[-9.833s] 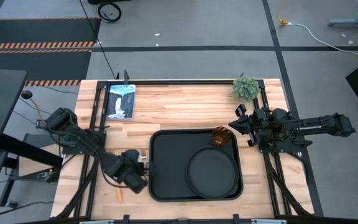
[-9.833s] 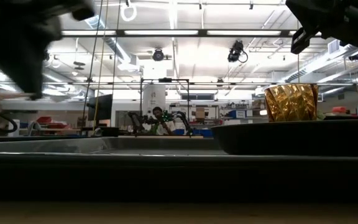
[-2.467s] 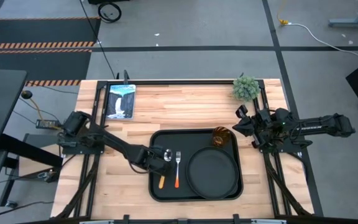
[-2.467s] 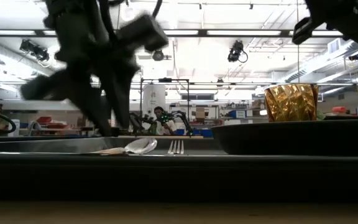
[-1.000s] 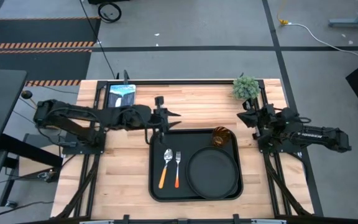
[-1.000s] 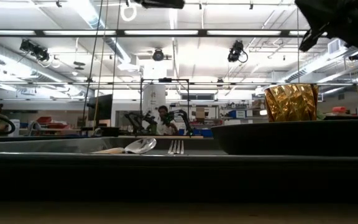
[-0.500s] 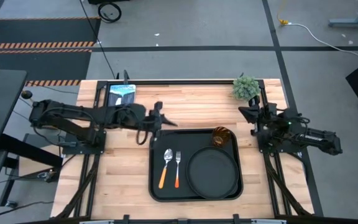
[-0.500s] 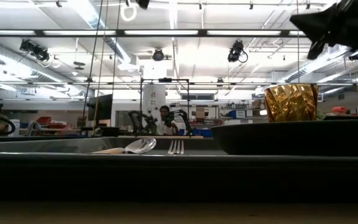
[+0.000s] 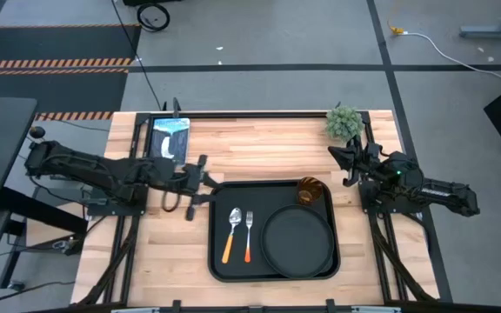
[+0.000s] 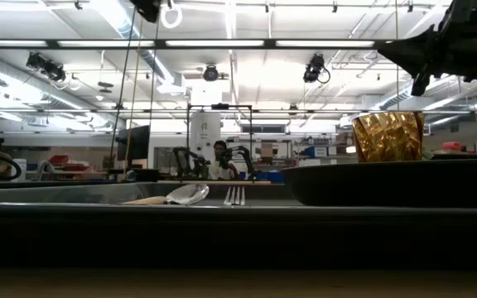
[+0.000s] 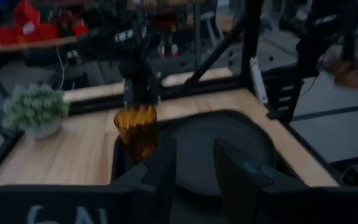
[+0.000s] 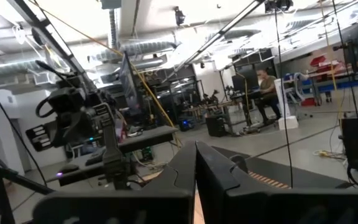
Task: Pick and place plate/cup/fork/spoon on tray
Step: Return to Home Position
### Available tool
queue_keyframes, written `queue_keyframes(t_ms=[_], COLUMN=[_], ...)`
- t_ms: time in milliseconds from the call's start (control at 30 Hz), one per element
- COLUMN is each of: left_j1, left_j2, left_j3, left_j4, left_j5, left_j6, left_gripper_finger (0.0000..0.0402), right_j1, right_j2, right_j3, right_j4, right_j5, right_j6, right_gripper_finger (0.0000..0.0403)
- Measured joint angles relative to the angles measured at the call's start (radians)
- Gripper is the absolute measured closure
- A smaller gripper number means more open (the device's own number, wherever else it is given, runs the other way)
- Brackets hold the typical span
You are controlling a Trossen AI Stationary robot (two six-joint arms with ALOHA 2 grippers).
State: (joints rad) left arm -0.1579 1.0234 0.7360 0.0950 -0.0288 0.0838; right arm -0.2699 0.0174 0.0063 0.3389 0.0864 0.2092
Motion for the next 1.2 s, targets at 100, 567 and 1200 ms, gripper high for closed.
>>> queue_keyframes(t_ms=[100, 567, 1200], left_j1=[-0.004, 0.002, 0.002], left_j2=[-0.114, -0.459, -0.579], left_j3=[-0.064, -0.297, -0.510], left_j4=[0.006, 0.065, 0.129], left_j5=[0.001, 0.000, 0.060], left_j6=[0.018, -0.049, -0.255], left_gripper_finger=[0.0285, 0.0285, 0.0285], right_j1=[0.000, 0.000, 0.000], right_j2=[0.000, 0.000, 0.000], right_j3=[0.000, 0.000, 0.000], right_j4=[0.004, 0.004, 0.004], right_j5=[0.000, -0.001, -0.003], right_j6=[0.000, -0.003, -0.003], right_gripper_finger=[0.0384, 0.0383, 0.0382])
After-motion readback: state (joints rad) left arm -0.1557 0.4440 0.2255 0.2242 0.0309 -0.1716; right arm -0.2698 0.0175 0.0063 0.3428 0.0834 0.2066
